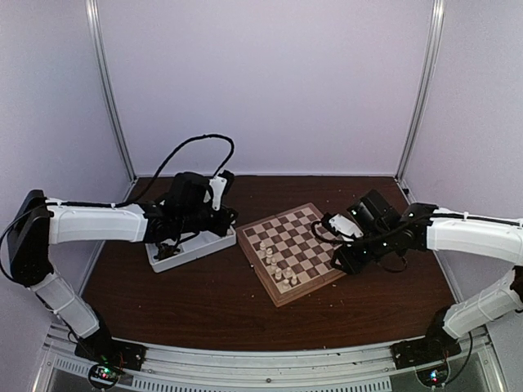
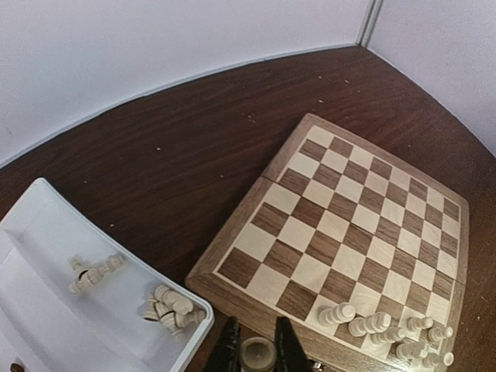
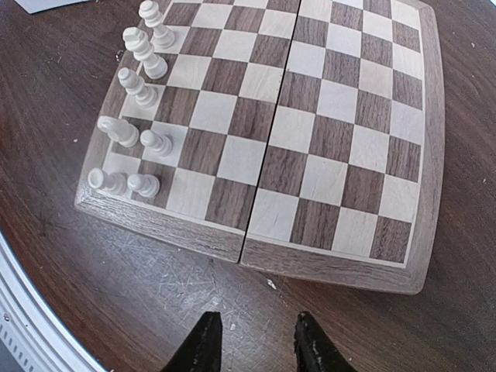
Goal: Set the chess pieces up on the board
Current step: Place the chess piece on the chessboard.
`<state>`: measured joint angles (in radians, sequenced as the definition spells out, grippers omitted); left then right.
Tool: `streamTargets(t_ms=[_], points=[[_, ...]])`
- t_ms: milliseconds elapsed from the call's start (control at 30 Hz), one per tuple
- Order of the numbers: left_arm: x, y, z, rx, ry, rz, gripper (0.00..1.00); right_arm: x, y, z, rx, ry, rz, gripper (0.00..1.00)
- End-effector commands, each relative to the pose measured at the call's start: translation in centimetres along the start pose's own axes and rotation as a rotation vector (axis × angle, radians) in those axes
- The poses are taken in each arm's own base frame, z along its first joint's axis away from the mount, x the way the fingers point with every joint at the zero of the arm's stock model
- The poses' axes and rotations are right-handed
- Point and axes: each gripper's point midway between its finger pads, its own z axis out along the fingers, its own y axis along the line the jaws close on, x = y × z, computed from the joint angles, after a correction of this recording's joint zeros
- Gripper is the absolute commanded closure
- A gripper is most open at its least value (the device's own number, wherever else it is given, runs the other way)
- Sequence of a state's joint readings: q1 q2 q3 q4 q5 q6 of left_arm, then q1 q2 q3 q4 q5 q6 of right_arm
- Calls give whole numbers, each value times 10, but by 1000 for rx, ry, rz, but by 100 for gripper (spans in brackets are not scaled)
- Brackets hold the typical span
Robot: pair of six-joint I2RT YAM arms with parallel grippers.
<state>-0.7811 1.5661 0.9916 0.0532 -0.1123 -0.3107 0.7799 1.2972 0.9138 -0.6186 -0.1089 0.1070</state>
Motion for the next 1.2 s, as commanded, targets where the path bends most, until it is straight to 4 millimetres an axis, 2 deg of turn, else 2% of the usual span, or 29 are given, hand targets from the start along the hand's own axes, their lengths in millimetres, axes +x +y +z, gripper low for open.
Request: streamTargets(t_ms=[0, 233, 333, 433, 667, 867, 1167], points=[[-21, -25, 19, 162, -45, 29, 100, -9, -11, -6, 48, -132, 2, 66], [-4, -27, 65, 174, -80, 89, 100, 4, -8, -5, 14, -222, 30, 65], [7, -21, 89, 170, -51, 41, 100, 12, -9, -7, 13, -230, 34, 64], [12, -11, 101, 163, -69, -20, 100, 15, -9, -14, 3, -279, 38, 63], [19, -6, 114, 143, -68, 6, 100, 9, -17, -39, 30, -458, 52, 59], [27, 0, 118, 108, -51, 58, 100, 24, -20, -32, 25, -553, 77, 55], [33, 4, 123, 85, -39, 99, 100, 25, -16, -43, -8, -630, 65, 53]])
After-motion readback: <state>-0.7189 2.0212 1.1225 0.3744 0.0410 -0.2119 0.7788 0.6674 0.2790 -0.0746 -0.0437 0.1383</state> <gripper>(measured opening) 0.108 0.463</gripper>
